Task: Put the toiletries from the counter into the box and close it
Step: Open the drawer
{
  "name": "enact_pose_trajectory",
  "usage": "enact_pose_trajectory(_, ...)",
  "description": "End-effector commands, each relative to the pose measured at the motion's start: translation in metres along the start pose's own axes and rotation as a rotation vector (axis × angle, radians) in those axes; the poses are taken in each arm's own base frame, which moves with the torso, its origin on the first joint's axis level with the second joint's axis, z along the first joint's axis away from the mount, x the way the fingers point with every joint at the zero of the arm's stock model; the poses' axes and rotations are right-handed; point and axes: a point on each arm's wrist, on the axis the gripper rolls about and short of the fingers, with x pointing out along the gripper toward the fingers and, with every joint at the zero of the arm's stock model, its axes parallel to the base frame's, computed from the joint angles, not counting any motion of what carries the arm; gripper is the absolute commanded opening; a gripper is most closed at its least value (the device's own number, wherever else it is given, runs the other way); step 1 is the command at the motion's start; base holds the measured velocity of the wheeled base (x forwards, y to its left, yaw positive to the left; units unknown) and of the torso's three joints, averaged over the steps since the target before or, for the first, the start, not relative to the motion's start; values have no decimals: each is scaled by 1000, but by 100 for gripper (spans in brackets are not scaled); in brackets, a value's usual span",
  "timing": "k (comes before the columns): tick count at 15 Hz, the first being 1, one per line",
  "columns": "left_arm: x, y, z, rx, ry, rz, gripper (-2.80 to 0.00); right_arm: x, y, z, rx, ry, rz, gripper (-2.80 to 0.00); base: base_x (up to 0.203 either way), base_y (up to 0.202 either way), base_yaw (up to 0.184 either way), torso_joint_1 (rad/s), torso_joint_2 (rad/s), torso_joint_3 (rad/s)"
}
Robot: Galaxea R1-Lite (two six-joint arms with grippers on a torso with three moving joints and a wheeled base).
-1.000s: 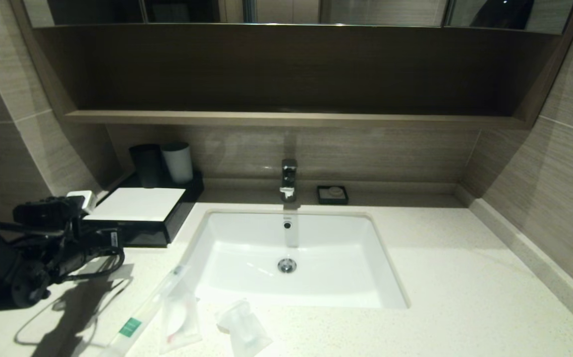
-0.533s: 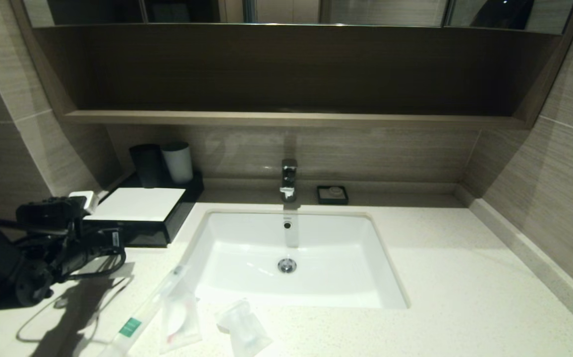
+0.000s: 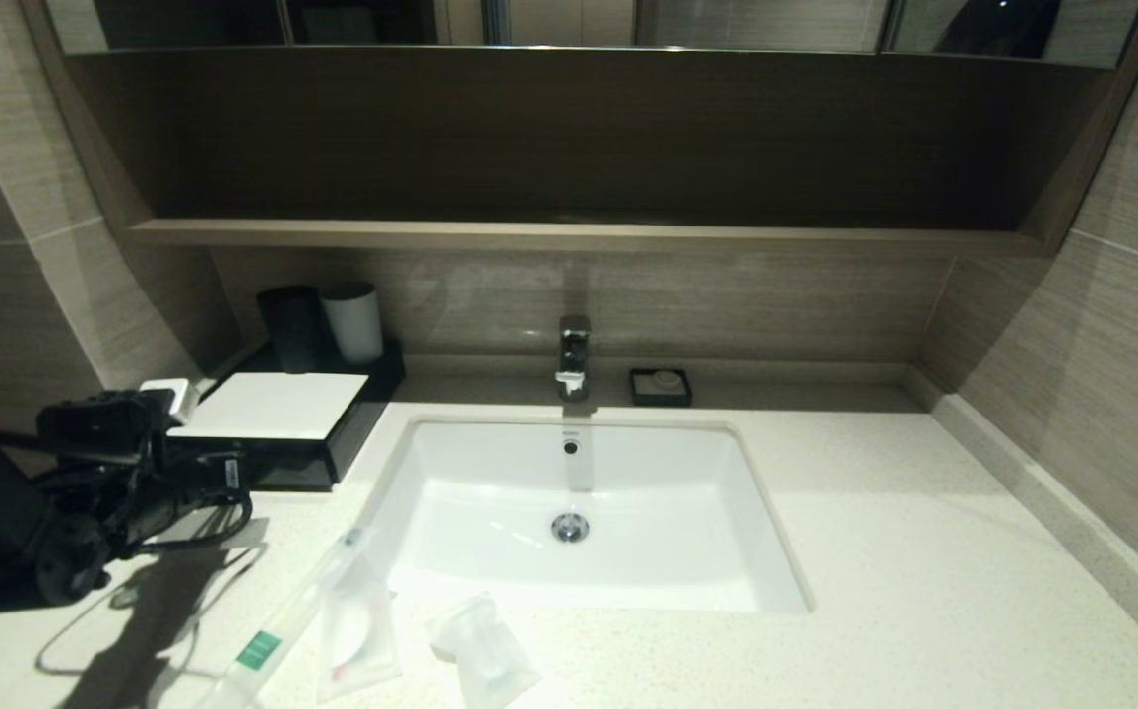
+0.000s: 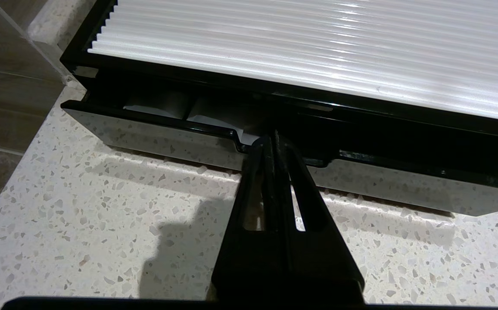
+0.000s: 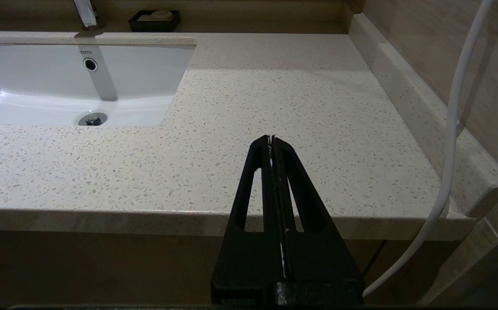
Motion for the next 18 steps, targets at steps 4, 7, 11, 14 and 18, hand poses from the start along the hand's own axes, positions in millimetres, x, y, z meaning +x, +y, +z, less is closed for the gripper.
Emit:
enact_pose_trajectory(4, 4, 0, 2, 0, -12, 1, -280, 0, 0, 0, -1, 1, 0, -280, 0, 0, 0, 0, 0, 0)
enact_pose_trajectory(7, 6, 0, 3, 0, -15, 1, -280, 0, 0, 0, -1, 1, 0, -280, 0, 0, 0, 0, 0, 0)
enact_pose_trajectory(11, 9, 0, 1, 0, -11, 1, -280, 0, 0, 0, -1, 1, 0, -280, 0, 0, 0, 0, 0, 0)
enact_pose_trajectory(14, 9, 0, 0, 0, -7, 0, -280, 0, 0, 0, -1, 1, 0, -280, 0, 0, 0, 0, 0, 0)
enact_pose_trajectory(18, 10, 0, -1, -1, -5, -1, -280, 0, 0, 0, -1, 1, 0, -280, 0, 0, 0, 0, 0, 0)
